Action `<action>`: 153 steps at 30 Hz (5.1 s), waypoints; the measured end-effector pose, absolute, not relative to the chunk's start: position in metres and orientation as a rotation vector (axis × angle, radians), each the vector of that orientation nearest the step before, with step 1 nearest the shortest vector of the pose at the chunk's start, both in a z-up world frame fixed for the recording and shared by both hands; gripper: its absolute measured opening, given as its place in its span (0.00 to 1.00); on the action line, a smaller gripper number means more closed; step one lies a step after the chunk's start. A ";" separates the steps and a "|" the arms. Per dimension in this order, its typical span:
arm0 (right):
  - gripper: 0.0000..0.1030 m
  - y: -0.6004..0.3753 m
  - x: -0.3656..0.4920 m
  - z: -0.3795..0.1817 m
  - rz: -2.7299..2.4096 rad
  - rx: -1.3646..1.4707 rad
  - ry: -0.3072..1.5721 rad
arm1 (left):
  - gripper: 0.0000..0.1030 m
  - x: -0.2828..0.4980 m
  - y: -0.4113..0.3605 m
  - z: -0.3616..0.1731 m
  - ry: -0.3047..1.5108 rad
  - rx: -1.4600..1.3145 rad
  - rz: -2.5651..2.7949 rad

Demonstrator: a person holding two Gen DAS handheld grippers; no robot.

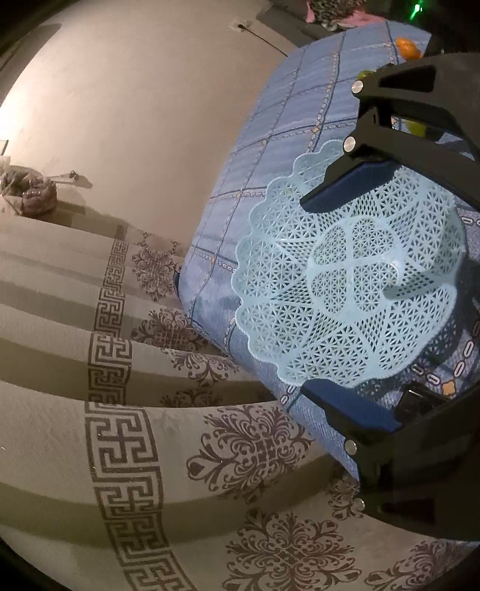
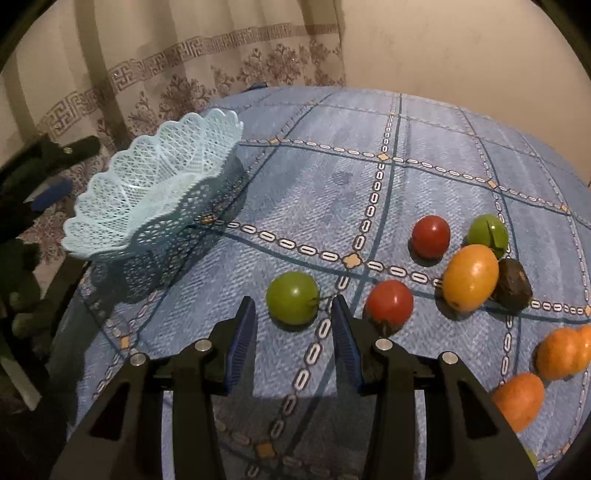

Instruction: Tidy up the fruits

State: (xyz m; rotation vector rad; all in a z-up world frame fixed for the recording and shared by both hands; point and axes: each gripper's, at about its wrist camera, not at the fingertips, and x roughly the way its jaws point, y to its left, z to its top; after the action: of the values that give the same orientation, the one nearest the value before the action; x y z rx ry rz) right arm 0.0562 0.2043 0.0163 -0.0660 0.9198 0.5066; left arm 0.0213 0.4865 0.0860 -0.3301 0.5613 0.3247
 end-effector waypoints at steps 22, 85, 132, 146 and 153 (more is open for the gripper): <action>0.32 0.149 0.025 0.046 0.479 0.056 0.824 | 0.90 0.023 0.431 0.090 0.590 -0.250 0.156; 0.32 0.073 0.018 0.060 0.377 0.134 0.730 | 0.26 0.029 0.284 0.075 0.676 -0.011 -0.145; 0.49 0.252 0.072 0.086 0.645 0.128 0.736 | 0.86 -0.005 0.484 0.103 0.535 -0.202 0.341; 0.78 0.222 0.053 0.086 0.537 0.147 0.673 | 0.97 -0.014 0.468 0.115 0.493 -0.173 0.290; 0.78 0.197 0.051 0.080 0.486 0.175 0.687 | 0.97 -0.014 0.446 0.115 0.497 -0.144 0.248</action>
State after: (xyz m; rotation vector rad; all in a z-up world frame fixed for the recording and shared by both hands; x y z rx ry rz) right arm 0.0507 0.1973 0.0796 0.1748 0.6868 0.4857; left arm -0.0136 0.4462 0.1148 -0.1444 0.4970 0.2476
